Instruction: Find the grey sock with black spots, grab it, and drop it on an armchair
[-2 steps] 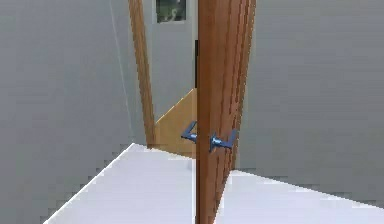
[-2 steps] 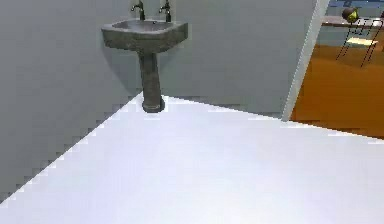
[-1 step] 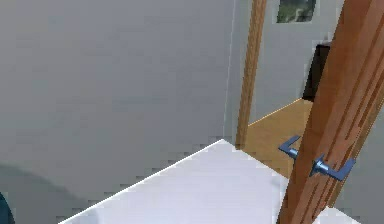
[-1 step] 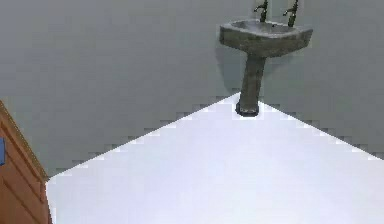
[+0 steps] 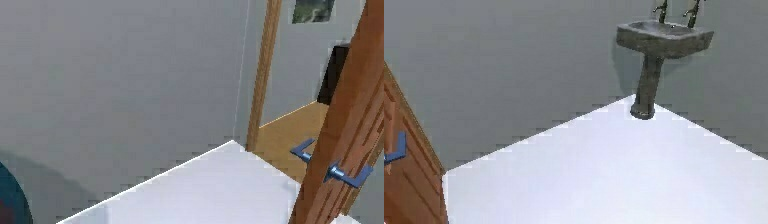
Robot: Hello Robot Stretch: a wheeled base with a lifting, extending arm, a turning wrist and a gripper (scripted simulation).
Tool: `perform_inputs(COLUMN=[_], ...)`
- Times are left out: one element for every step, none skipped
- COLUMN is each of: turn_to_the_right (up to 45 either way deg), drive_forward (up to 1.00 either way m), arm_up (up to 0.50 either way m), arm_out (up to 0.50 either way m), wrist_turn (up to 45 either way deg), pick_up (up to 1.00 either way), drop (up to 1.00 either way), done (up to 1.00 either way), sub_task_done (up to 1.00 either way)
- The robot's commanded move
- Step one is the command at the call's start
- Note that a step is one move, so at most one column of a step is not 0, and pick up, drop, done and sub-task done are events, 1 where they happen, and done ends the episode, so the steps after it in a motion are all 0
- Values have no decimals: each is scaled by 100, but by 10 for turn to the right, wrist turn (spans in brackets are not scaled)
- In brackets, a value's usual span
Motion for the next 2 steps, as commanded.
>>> perform_inputs(turn_to_the_right=[0, 90], drive_forward=[50, 0], arm_up=[0, 0], arm_out=[0, 0], wrist_turn=[0, 0], pick_up=[0, 0], drop=[0, 0], done=[0, 0], sub_task_done=[0, 0])
